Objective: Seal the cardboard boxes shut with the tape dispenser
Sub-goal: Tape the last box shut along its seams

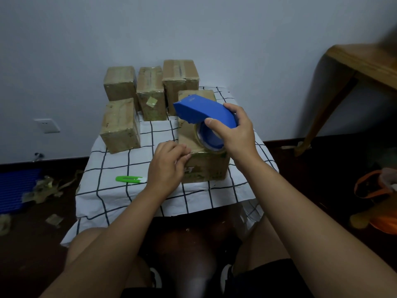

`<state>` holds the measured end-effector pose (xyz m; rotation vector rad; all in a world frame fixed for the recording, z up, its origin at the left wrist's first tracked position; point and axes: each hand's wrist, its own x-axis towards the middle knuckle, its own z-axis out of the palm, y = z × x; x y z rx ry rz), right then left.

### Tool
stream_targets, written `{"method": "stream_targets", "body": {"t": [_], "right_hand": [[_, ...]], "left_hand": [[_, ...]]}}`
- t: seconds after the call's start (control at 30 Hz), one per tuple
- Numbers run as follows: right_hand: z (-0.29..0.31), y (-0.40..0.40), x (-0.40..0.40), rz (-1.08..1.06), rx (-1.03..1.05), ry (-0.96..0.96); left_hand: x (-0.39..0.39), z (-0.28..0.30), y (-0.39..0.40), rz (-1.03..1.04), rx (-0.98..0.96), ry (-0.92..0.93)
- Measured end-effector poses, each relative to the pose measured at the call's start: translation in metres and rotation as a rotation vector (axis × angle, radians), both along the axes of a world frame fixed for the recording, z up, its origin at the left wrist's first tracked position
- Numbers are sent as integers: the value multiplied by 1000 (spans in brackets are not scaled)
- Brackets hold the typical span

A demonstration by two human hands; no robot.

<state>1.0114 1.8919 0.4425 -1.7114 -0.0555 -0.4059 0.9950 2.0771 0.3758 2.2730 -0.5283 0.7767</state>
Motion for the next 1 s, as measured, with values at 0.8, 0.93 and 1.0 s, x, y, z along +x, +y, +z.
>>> {"method": "stream_targets", "body": {"t": [0.8,0.93,1.0], "right_hand": [[0,0,2,6,-7,-13],[0,0,1,7,-5,-9],[0,-1,1,6,-1,-7]], "left_hand": [[6,4,18,-202,-451,413],[-11,-10,2,70,-624,376],[-21,-17,-12,218,-630,279]]}}
